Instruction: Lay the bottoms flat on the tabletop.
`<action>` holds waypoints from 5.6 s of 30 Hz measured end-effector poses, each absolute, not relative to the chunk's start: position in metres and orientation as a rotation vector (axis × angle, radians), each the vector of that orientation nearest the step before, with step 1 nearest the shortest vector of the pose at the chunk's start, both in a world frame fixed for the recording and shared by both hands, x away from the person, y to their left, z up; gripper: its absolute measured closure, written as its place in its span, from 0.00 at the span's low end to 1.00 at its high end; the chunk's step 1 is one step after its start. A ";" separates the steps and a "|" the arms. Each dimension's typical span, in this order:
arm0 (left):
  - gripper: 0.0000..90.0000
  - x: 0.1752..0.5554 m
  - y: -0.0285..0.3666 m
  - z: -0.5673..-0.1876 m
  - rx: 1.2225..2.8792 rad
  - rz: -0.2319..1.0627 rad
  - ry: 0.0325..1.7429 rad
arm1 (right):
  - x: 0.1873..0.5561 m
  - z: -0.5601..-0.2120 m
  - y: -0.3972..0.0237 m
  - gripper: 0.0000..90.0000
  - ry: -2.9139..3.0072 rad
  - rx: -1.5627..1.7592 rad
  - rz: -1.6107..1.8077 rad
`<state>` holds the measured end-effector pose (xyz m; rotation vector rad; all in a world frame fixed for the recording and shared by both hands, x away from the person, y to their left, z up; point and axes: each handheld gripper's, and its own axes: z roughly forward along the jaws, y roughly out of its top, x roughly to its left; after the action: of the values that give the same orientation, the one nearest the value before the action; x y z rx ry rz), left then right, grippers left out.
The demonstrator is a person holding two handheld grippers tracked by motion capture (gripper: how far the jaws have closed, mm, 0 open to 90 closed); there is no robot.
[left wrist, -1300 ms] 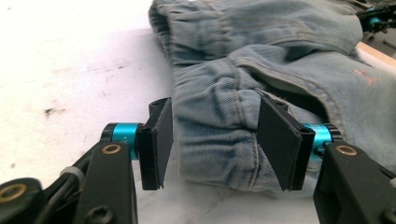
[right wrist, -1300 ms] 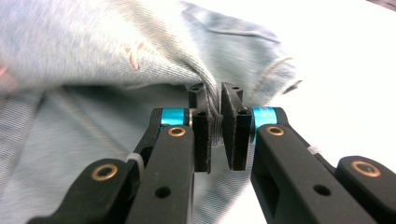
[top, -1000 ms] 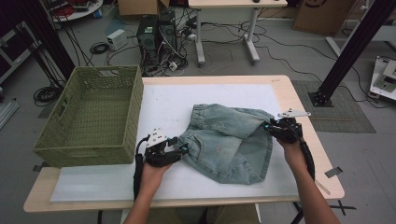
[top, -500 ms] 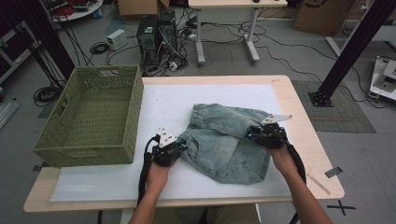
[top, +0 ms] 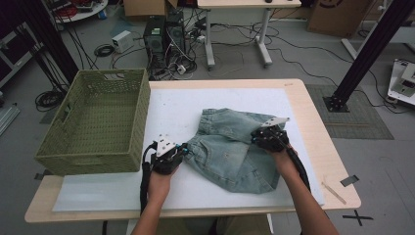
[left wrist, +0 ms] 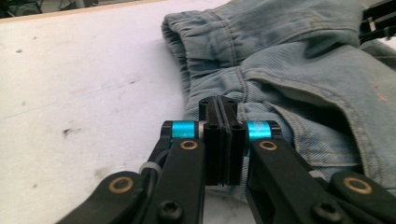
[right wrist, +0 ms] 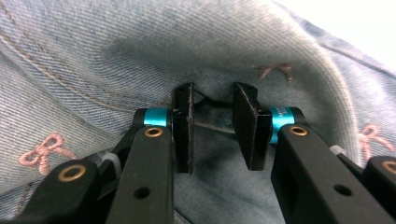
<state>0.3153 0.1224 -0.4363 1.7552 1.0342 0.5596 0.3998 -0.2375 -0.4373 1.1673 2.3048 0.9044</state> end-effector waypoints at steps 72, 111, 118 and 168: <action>0.63 0.333 0.123 -0.430 1.712 0.638 1.104 | 0.351 -0.436 -0.238 0.98 2.515 0.848 1.015; 0.57 0.323 0.122 -0.430 1.720 0.555 1.001 | 0.351 -0.445 -0.239 0.74 2.350 0.926 0.912; 0.57 0.323 0.122 -0.431 1.720 0.548 1.001 | 0.357 -0.445 -0.244 0.80 2.319 0.938 0.916; 0.56 0.319 0.121 -0.435 1.711 0.547 1.012 | 0.352 -0.448 -0.240 1.00 2.357 0.963 0.933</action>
<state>0.3188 0.1207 -0.4349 1.7111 1.0119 0.5472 0.3523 -0.2397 -0.4478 0.9631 2.3570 0.9333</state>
